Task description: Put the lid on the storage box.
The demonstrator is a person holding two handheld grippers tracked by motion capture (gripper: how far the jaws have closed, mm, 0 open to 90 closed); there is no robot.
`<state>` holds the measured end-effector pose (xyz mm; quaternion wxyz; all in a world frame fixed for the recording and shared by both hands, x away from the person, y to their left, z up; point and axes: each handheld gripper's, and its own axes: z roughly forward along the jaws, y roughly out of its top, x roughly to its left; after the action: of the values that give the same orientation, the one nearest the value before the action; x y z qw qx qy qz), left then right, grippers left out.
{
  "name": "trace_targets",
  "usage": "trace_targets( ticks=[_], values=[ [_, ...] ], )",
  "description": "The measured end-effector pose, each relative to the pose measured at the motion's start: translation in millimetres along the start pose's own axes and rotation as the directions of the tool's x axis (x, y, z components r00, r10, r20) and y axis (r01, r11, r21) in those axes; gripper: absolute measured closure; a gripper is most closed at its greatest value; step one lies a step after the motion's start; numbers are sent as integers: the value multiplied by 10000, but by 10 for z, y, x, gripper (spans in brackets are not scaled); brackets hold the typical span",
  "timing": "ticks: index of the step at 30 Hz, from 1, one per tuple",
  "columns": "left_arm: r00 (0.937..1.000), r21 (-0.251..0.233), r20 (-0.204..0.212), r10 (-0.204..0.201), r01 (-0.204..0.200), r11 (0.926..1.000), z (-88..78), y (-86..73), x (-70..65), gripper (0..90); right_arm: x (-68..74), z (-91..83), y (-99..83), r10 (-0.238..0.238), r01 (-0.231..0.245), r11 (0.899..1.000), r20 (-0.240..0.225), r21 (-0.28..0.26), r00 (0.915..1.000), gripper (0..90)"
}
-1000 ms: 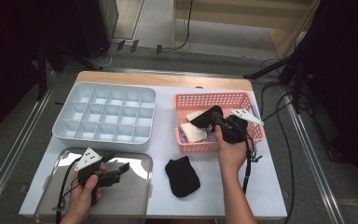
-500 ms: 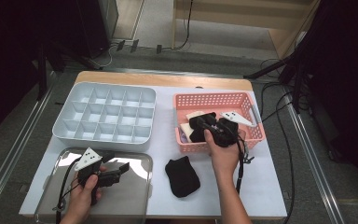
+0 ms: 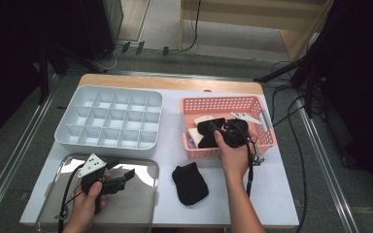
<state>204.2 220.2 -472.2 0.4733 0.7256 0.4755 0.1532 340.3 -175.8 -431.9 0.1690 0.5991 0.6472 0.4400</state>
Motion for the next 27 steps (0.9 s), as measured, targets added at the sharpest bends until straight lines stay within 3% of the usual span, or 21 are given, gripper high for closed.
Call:
trace_targets(
  ticks=[5, 9, 11, 14, 19, 27],
  values=[
    [10000, -12, 6, -11, 11, 10000, 0, 0, 0, 237, 70, 103, -19, -224, 229, 9984, -111, 519, 9997, 544],
    [10000, -1, 2, 3, -3, 10000, -1, 0, 0, 237, 100, 170, -53, -238, 244, 9952, -74, 951, 9997, 688],
    [10000, -15, 10, -12, 12, 10000, 0, -1, 0, 237, 96, 171, -50, -177, 200, 9953, -252, 943, 9995, 771],
    [10000, -2, 6, 4, -4, 10000, 0, 0, 0, 237, 89, 164, -48, -182, 230, 9955, -528, 919, 9984, 824],
    [10000, 17, -28, 13, -13, 10000, -1, 1, -3, 237, 114, 101, -46, -702, 723, 9963, -449, 473, 9965, 830],
    [10000, 18, -54, 42, -42, 10000, -2, 1, -7, 237, 124, -61, -31, -917, 888, 9948, -577, -500, 9941, 830]
  ],
)
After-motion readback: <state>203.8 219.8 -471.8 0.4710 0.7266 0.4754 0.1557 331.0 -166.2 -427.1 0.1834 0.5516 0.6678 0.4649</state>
